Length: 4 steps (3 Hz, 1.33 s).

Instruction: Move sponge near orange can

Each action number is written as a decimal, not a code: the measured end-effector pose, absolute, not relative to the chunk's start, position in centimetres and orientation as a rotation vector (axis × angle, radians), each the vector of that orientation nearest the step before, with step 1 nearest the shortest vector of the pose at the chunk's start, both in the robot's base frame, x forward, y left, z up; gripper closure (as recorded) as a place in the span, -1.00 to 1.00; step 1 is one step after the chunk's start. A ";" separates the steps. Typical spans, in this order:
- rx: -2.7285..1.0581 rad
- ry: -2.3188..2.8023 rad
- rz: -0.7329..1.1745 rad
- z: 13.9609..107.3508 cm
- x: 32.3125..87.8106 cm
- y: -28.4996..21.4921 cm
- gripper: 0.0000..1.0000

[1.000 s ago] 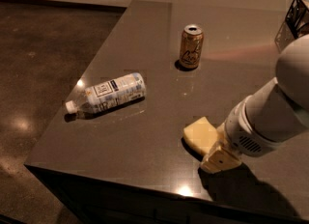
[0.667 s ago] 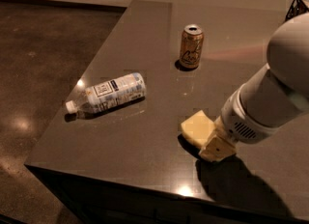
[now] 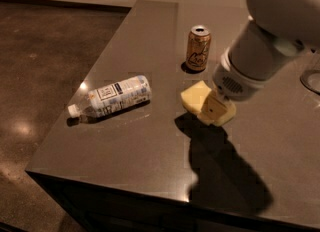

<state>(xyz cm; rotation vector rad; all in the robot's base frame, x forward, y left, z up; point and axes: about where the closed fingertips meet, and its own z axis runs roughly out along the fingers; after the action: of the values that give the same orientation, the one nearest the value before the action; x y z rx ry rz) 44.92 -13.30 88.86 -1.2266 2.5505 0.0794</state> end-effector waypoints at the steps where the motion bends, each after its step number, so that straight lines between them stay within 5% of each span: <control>1: -1.180 2.584 0.058 89.7 48.7 -13.2 1.00; 2: -1.137 2.616 0.059 89.3 52.2 -13.7 1.00; 4: -1.025 2.626 0.086 87.9 56.3 -15.5 0.20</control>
Offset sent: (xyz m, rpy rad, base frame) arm 0.1158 -0.0116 -0.0039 -0.0090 0.0437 -0.1215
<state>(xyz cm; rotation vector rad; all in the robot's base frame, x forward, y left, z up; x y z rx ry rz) 56.34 -15.52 87.91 -1.0253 2.6260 0.0864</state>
